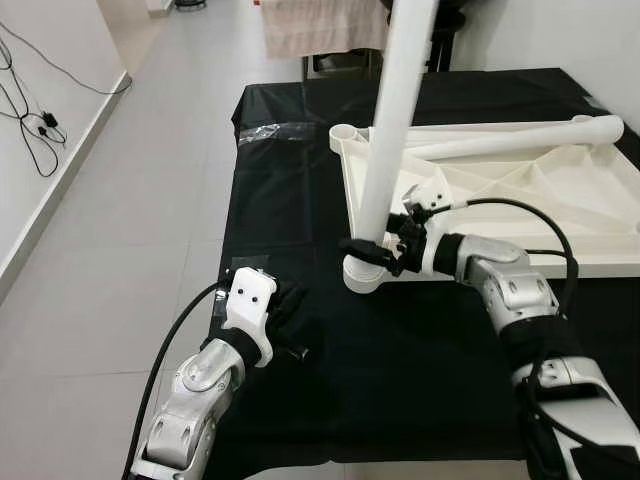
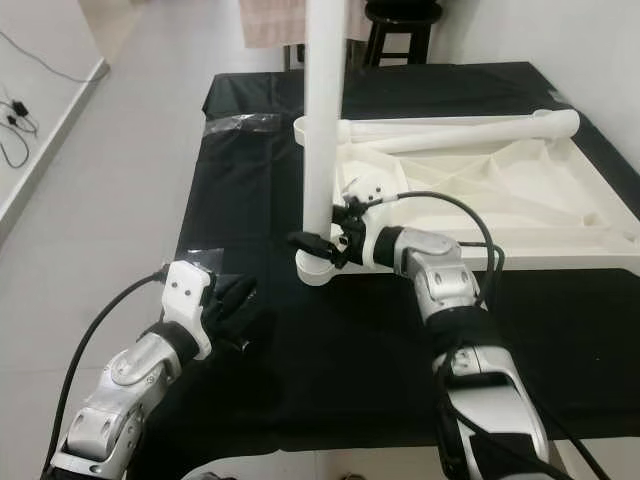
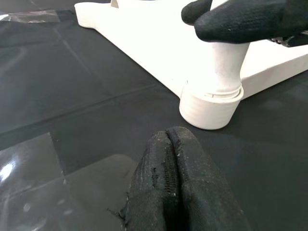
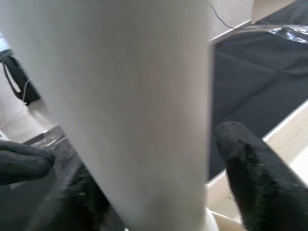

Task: Building children table

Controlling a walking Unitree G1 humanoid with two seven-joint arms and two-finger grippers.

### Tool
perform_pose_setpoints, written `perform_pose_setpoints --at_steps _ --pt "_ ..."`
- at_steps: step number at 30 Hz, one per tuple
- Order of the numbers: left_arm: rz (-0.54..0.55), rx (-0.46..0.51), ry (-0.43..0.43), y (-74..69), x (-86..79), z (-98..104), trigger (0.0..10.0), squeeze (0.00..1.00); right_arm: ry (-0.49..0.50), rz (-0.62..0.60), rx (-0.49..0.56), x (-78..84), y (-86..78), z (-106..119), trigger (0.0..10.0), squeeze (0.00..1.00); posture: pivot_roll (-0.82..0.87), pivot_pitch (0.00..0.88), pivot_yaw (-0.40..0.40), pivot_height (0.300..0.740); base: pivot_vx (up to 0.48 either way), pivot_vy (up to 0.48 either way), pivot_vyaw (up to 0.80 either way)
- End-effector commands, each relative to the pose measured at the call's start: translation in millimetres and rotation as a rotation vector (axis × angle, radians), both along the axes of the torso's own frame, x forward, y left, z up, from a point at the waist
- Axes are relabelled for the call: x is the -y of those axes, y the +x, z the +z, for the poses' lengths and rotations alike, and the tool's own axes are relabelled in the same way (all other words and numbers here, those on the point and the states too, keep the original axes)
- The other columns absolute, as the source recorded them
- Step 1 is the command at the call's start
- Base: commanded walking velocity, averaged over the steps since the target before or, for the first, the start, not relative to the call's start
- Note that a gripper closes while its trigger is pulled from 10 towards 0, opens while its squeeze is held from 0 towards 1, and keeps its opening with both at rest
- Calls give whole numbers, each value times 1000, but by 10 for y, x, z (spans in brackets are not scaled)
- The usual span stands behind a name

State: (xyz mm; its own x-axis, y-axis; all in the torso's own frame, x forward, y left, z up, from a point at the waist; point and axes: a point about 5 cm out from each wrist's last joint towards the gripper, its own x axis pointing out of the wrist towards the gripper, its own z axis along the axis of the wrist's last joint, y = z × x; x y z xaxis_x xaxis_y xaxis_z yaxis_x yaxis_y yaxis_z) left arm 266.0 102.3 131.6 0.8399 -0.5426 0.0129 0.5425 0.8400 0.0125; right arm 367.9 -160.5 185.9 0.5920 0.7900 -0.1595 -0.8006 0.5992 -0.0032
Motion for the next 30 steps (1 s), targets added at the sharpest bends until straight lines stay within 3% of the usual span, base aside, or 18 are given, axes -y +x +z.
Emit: perform_pose_setpoints --at_steps 1,6,13,15,17,18,20,21,25,27,30 --pt "3 -16 3 -18 1 -44 10000 0 24 -2 8 36 19 35 0 0 25 108 -17 740 0 0 0" --pt "1 -18 -1 -30 26 -54 10000 0 29 91 12 -37 -11 34 0 0 10 108 -22 740 0 0 0" --pt "-3 -21 -4 -36 37 -59 10000 0 44 82 4 -34 -30 -89 0 0 9 109 -21 740 0 0 0" --pt "-2 -20 -5 -40 33 -57 10000 0 54 33 5 -54 -51 -143 0 0 0 120 -16 740 0 0 0" --pt "-2 -20 -4 -47 12 -55 10000 0 5 -251 16 -142 -98 -338 0 0 -1 123 -20 740 0 0 0" --pt "-1 -20 -3 -48 -4 -52 10000 0 86 -480 -4 -200 -173 -436 0 0 -13 128 -9 740 0 0 0" --pt "-1 -20 -3 -48 -4 -52 10000 0 86 -480 -4 -200 -173 -436 0 0 -13 128 -9 740 0 0 0" --pt "0 -19 -2 -47 -14 -49 10000 0 101 -607 -84 -308 -364 -654 0 0 -13 128 -9 740 0 0 0" --pt "2 -20 0 -33 -37 -48 10000 0 47 -614 -36 -366 -405 -633 0 0 -22 120 7 740 0 0 0" --pt "-16 -25 10 -15 -32 -54 10000 0 26 -580 18 -338 -310 -559 0 0 4 119 -10 740 0 0 0" --pt "-9 -23 11 -14 -40 -50 10000 0 8 -546 29 -383 -311 -560 0 0 -13 122 4 740 0 0 0"
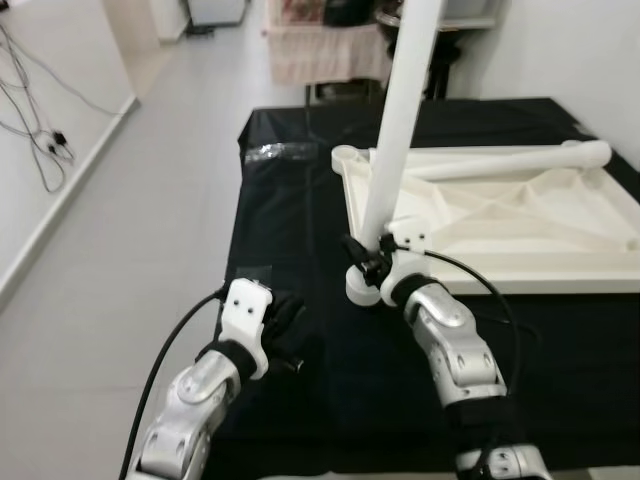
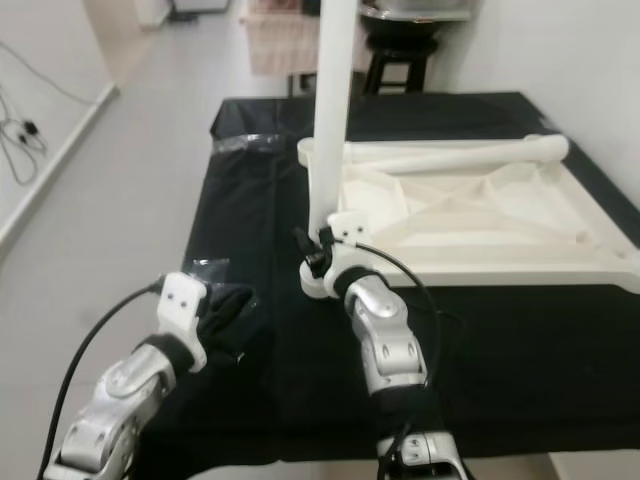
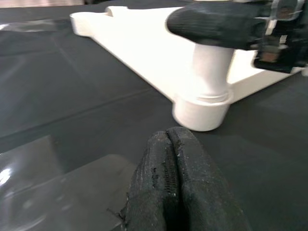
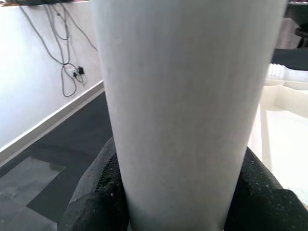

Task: Building children table

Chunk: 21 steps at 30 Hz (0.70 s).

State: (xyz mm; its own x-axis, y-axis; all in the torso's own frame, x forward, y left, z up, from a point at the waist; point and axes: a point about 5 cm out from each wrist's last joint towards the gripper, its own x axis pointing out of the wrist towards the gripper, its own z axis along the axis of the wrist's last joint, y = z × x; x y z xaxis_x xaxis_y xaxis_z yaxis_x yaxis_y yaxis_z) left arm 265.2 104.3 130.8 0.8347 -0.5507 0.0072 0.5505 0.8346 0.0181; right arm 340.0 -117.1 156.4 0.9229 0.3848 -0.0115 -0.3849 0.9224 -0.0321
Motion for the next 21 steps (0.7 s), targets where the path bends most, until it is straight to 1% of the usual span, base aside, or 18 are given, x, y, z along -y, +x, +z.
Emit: perform_pose_setpoints --at_steps 1,2,3,4,5,7,9,10,11,12,13,14,15,17,18,19,20,21 --pt "9 -17 5 -5 -25 -39 10000 0 -53 11 -96 13 -37 -240 3882 0 -3 124 0 740 0 0 0" --pt "17 -14 5 -7 -28 -36 10000 0 -71 22 -85 -12 -53 -228 3882 0 -3 124 0 740 0 0 0" --pt "24 -13 2 -2 -31 -34 10000 0 -56 46 -91 -31 -61 -220 10000 0 -5 122 1 740 0 0 0" --pt "24 -13 2 -2 -31 -34 10000 0 -56 46 -91 -31 -61 -220 10000 0 -5 122 1 740 0 0 0" --pt "25 -14 2 1 -28 -33 10000 0 -24 59 -94 -41 -73 -189 10000 1000 -4 123 1 740 0 0 0" --pt "23 -15 1 3 -22 -32 10000 0 12 88 -96 -67 -96 -131 10000 1000 -3 123 1 740 0 0 0" --pt "23 -15 1 3 -22 -32 10000 0 12 88 -96 -67 -96 -131 10000 1000 -3 123 1 740 0 0 0" --pt "18 -16 1 3 -16 -33 10000 0 1 124 -75 -66 -51 -39 10000 757 0 120 0 740 0 0 0" --pt "15 -17 1 4 -11 -34 10000 0 -11 187 -54 -69 0 63 10000 0 -2 119 0 740 0 0 0" --pt "15 -17 1 4 -11 -34 10000 0 -11 187 -54 -69 0 63 10000 0 -2 119 0 740 0 0 0" --pt "13 -17 1 5 -8 -35 10000 0 -20 231 -40 -68 37 133 10000 0 -2 119 0 740 0 0 0" --pt "13 -17 1 5 -8 -35 10000 0 -20 231 -40 -68 37 133 10000 0 -2 119 0 740 0 0 0" --pt "11 -17 1 7 -5 -36 10000 0 -54 339 -13 -69 65 227 10000 0 -2 119 -2 740 0 0 0" --pt "11 -17 0 12 -3 -37 10000 0 -137 459 12 -20 124 321 10000 0 -1 114 -7 740 0 0 0" --pt "11 -17 0 12 -3 -37 10000 0 -137 459 12 -20 124 321 10000 0 -1 114 -7 740 0 0 0" --pt "11 -17 -1 13 -2 -38 10000 0 -163 518 12 6 147 351 10000 0 0 112 -9 740 0 0 0" --pt "11 -17 -1 13 -2 -38 10000 0 -163 518 12 6 147 351 10000 0 0 112 -9 740 0 0 0" --pt "12 -16 -1 12 -1 -39 10000 0 -155 555 -7 40 187 369 10000 0 0 112 -9 740 0 0 0"
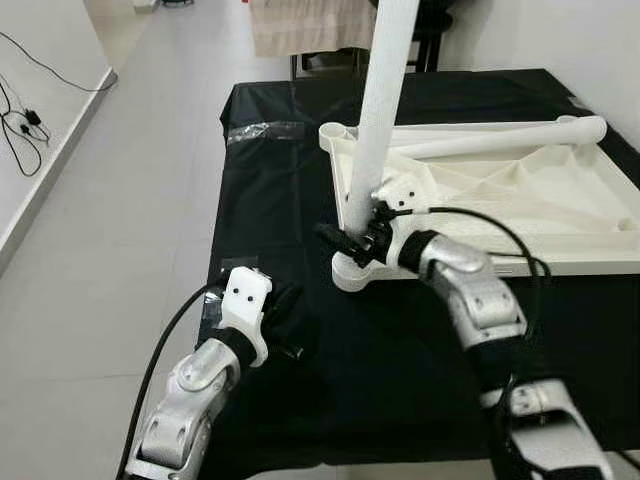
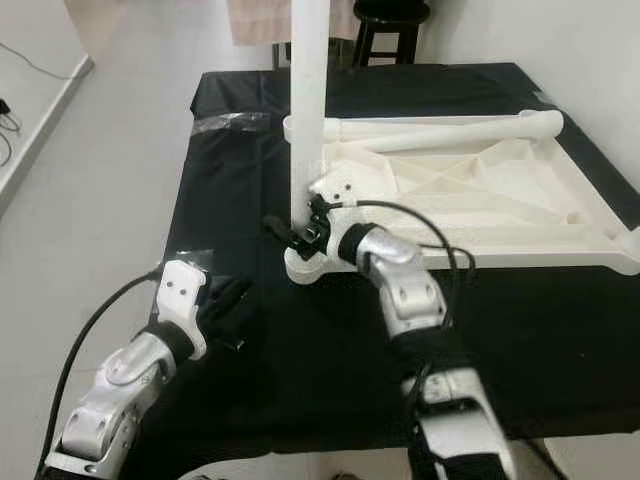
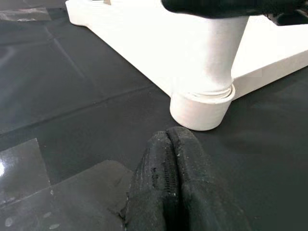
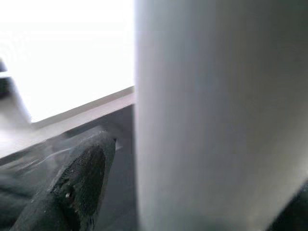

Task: Building children table

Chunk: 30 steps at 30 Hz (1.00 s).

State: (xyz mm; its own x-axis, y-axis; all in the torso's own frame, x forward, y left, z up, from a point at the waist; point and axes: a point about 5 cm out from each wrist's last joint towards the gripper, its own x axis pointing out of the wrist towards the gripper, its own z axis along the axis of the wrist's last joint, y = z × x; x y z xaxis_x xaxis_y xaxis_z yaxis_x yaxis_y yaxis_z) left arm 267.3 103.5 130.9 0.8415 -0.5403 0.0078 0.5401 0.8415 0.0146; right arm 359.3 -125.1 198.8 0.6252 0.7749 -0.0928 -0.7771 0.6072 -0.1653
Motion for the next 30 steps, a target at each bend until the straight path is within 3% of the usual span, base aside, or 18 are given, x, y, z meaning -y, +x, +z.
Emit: perform_pose_setpoints --at_steps 1,3,4,5,15,21,23,24,25,27,28,29,30 --pt "1 -15 2 -10 -7 -41 10000 0 11 81 -51 -15 24 -41 10000 0 2 110 -11 740 0 0 0" --pt "1 -14 2 -12 -5 -42 10000 0 13 95 -68 1 48 -42 10000 0 4 108 -14 740 0 0 0" --pt "2 -14 1 -17 0 -44 10000 0 -14 111 -93 4 70 -90 7451 0 9 109 -16 740 0 0 0" --pt "3 -14 1 -20 2 -45 10000 0 -13 116 -105 -1 74 -111 0 0 9 109 -15 740 0 0 0" --pt "0 -16 -1 -39 17 -47 10000 0 15 135 -139 21 68 -195 0 0 10 117 -13 740 0 0 0" --pt "-2 -17 -3 -37 12 -41 10000 0 66 36 -119 96 63 -214 0 0 2 126 -15 740 0 0 0" --pt "2 -15 -4 -34 -4 -33 10000 0 95 -147 -151 28 -19 -424 0 0 -6 133 -19 740 0 0 0" --pt "2 -15 -4 -34 -4 -33 10000 0 95 -147 -151 28 -19 -424 0 0 -6 133 -19 740 0 0 0" --pt "3 -14 -4 -33 -10 -30 10000 0 111 -251 -158 3 -55 -513 0 0 -6 133 -19 740 0 0 0" --pt "5 -13 -4 -28 -27 -27 10000 0 243 -563 -257 -42 -179 -779 0 0 -18 135 -15 740 0 0 0" --pt "5 -13 -4 -28 -27 -27 10000 0 243 -563 -257 -42 -179 -779 0 0 -18 135 -15 740 0 0 0" --pt "4 -14 -3 -17 -45 -32 10000 0 142 -524 -112 -161 -278 -661 0 0 -34 128 3 740 0 0 0" --pt "4 -14 -3 -17 -45 -32 10000 0 142 -524 -112 -161 -278 -661 0 0 -34 128 3 740 0 0 0"
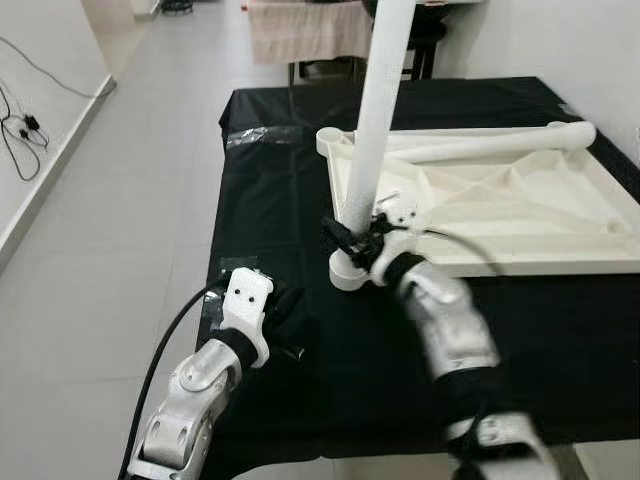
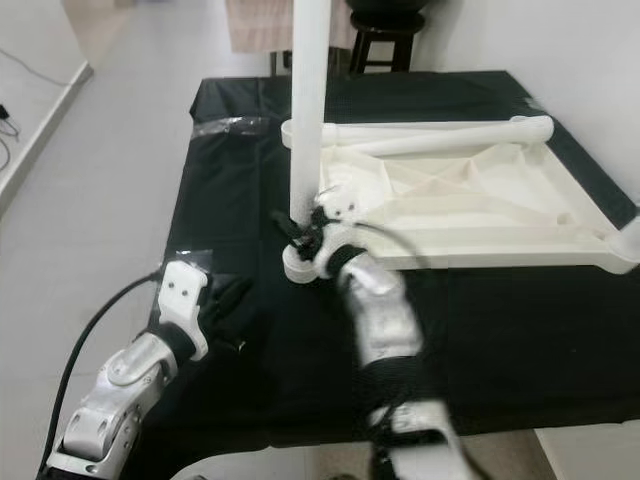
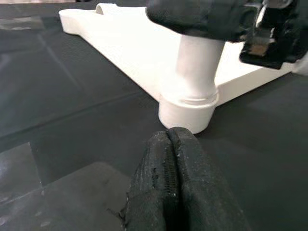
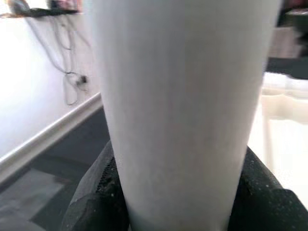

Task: Building children table

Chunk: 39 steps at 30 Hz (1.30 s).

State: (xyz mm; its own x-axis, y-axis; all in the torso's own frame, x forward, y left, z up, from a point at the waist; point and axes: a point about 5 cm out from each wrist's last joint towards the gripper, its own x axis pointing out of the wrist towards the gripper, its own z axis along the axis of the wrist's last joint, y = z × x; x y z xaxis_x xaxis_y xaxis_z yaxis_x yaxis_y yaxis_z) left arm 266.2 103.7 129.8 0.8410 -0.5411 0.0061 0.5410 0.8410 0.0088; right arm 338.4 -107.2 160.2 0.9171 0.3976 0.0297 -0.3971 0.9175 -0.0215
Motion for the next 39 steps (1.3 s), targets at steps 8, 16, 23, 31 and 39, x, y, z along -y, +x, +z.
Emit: perform_pose_setpoints --at_steps 8,16,23,31,39 --pt "-7 -15 2 6 -32 -29 10000 0 -84 -13 -169 52 -7 -343 0 0 -14 112 -15 740 0 0 0" --pt "0 -16 0 -4 -14 -42 10000 0 18 163 -165 32 6 -199 10000 1000 -5 105 -8 740 0 0 0" --pt "-8 -19 -1 -9 2 -49 10000 0 -86 435 -68 64 53 95 10000 0 -2 101 -12 740 0 0 0" --pt "2 -15 -4 -2 7 -46 10000 0 -106 660 -63 163 245 357 7882 0 8 100 -19 740 0 0 0" --pt "0 -16 -7 -8 20 -46 10000 0 -66 728 -89 167 253 363 0 0 8 105 -18 740 0 0 0"
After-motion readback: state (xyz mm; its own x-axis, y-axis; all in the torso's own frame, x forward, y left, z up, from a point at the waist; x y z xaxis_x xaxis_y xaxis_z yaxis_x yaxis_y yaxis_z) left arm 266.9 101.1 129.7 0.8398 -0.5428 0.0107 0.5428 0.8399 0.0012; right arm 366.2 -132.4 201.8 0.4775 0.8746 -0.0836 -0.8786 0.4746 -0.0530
